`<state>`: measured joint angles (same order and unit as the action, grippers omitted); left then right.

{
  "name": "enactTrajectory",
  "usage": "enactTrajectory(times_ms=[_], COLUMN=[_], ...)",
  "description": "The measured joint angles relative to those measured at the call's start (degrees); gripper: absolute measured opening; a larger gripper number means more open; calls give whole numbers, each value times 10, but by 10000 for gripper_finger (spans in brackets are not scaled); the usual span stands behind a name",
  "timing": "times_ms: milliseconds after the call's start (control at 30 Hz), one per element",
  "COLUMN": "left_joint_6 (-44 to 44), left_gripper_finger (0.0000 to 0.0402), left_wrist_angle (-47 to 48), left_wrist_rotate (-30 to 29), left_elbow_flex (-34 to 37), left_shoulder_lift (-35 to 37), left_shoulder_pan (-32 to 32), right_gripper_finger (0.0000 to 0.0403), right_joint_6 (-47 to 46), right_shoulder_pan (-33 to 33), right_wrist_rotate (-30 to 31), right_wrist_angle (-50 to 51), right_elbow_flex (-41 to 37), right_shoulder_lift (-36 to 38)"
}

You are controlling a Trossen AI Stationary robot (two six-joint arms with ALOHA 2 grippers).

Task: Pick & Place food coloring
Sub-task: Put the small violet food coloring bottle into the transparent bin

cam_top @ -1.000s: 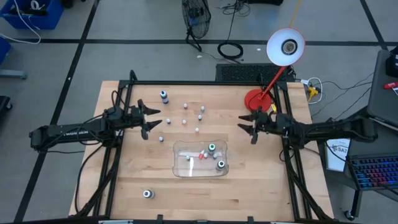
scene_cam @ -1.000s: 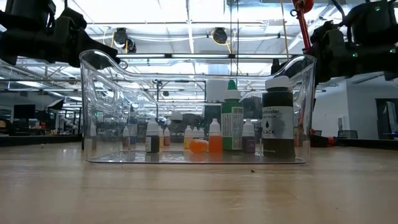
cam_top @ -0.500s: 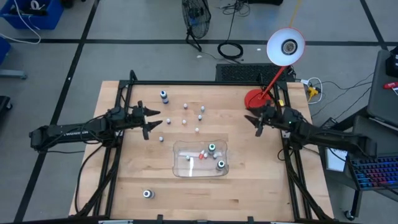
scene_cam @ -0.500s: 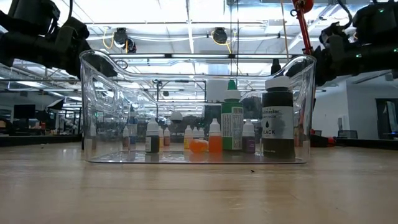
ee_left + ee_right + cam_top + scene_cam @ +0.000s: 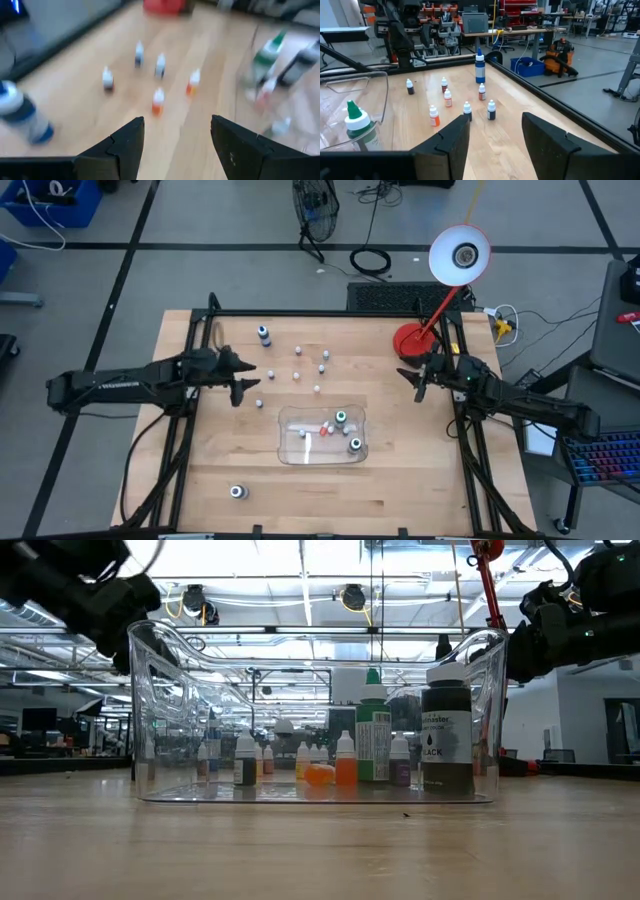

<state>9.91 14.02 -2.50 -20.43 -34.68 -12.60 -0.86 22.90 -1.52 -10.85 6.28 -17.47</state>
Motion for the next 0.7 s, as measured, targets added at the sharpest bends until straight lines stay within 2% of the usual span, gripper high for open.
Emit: enactTrajectory(times_ms=[133, 267, 433, 700], left_joint_6=[41, 115, 200, 243], left_gripper_finger=[227, 227, 227, 227], left_wrist_angle=[151, 251, 271, 258], left_wrist_rotate=[-34, -14, -5, 27], left_elbow_flex=[-87, -144, -178, -185], left_shoulder_lift=[-93, -188, -277, -364], left_shoulder_pan=[37, 60, 71, 71], right_gripper_finger=[171, 171, 171, 171], right_joint_6=[0, 0, 0, 0], right_shoulder_pan=[0, 0, 0, 0], right_wrist_rotate=[0, 0, 0, -1], right_wrist_angle=[0, 0, 0, 0], right_elbow_flex=[0, 0, 0, 0], right_shoulder_lift=[0, 0, 0, 0])
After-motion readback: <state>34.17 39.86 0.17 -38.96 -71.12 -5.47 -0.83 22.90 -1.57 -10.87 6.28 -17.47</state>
